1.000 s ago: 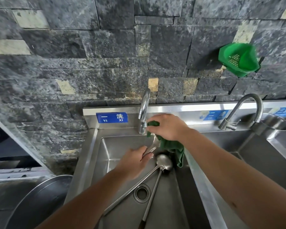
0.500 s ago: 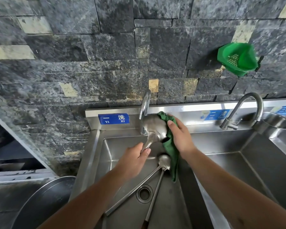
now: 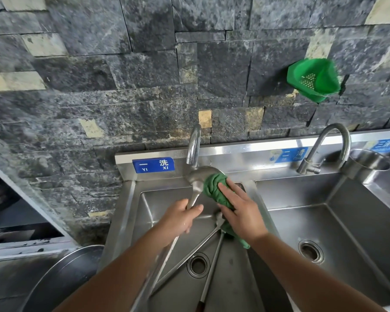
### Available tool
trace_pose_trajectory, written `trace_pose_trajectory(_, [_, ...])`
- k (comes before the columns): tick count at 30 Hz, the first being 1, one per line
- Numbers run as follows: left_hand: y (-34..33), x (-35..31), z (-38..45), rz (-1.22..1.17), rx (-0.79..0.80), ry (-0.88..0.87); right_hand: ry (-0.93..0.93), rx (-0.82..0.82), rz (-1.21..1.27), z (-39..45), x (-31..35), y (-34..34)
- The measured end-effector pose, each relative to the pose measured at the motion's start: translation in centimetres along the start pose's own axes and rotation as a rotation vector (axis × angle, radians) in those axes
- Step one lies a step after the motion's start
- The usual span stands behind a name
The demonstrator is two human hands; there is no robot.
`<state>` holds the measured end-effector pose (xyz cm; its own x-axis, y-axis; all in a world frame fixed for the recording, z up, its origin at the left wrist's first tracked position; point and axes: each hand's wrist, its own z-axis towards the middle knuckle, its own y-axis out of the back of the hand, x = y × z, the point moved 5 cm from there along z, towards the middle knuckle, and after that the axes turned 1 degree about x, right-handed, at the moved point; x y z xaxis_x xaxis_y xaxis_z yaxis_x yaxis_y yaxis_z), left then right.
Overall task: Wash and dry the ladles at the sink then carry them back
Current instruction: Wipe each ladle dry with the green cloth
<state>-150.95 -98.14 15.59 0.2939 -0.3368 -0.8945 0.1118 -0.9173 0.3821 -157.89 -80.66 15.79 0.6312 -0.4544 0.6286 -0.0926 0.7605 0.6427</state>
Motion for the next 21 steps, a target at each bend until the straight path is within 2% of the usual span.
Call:
trace_pose_trajectory(4, [0.4, 0.2, 0.2, 0.131, 0.032, 0.057, -0.059, -0.005, -0.028, -1.3, -1.3, 1.7])
trace_pose_trajectory(8, [0.2, -0.9, 0.3, 0.374, -0.130, -0.036, -0.115, -0.147, -0.009, -1.8, -1.7, 3.7])
trace_pose_trajectory(11, [0.0, -0.6, 0.3, 0.307, -0.119, 0.030, -0.174, -0.241, 0.039, -1.4, -1.7, 5.3])
trace_pose_trajectory(15, [0.4, 0.2, 0.7, 0.413, -0.084, 0.117, -0.180, -0.290, 0.111, -0.7, -1.2, 6.5])
trace_pose_trajectory(18, [-0.9, 0.2, 0.2, 0.261, 0.047, 0.151, -0.153, -0.286, 0.110, -0.2, -0.8, 6.5])
trace_pose_trajectory(21, [-2.5, -0.1, -0.6, 0.043, 0.161, 0.202, -0.073, -0.212, 0.028, 0.5, -0.3, 5.4])
